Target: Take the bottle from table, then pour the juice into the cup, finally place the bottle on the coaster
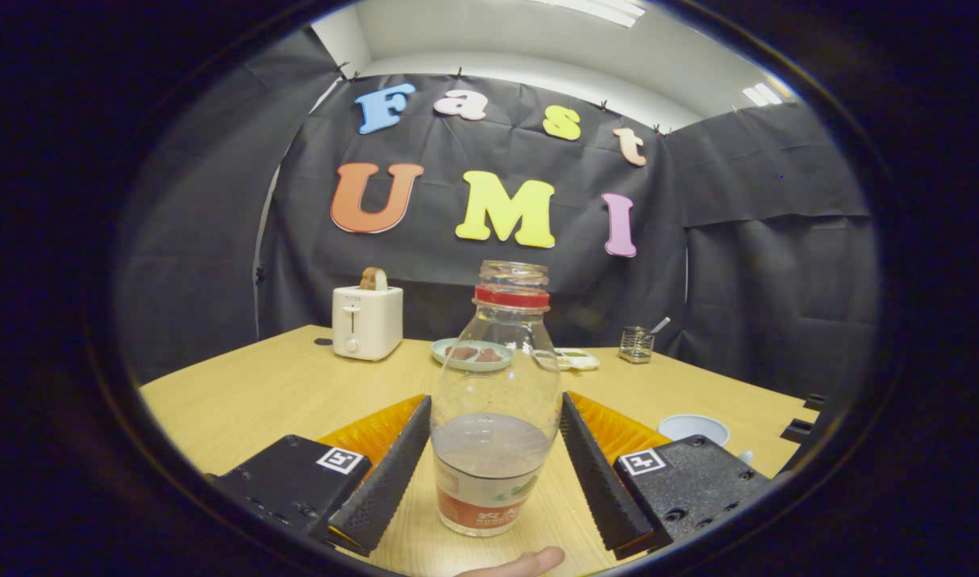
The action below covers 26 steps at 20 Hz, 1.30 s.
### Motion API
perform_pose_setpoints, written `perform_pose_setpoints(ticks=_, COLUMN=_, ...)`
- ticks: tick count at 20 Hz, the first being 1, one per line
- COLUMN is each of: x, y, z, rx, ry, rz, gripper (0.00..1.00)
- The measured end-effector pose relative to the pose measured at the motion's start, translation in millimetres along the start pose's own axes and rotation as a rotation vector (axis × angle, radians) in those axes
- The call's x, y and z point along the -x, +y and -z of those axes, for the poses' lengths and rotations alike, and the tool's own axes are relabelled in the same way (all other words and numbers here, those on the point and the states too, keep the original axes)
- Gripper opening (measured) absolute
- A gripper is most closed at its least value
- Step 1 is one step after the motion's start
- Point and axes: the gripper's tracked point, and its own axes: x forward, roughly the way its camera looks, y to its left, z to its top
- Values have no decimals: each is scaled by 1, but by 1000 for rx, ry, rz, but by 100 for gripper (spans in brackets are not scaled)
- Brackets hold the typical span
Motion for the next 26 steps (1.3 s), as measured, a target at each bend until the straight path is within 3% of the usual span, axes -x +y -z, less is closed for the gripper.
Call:
perform_pose_setpoints(ticks=8, x=0, y=0, z=13, rx=-122, ry=40, rz=-79, gripper=99)
perform_pose_setpoints(ticks=10, x=-1, y=-5, z=14, rx=-115, ry=54, rz=-62, gripper=94)
perform_pose_setpoints(ticks=12, x=2, y=-3, z=15, rx=-105, ry=89, rz=-78, gripper=81)
perform_pose_setpoints(ticks=20, x=18, y=6, z=-53, rx=-262, ry=55, rz=-169, gripper=78)
perform_pose_setpoints(ticks=26, x=25, y=12, z=-86, rx=-463, ry=50, rz=-237, gripper=78)
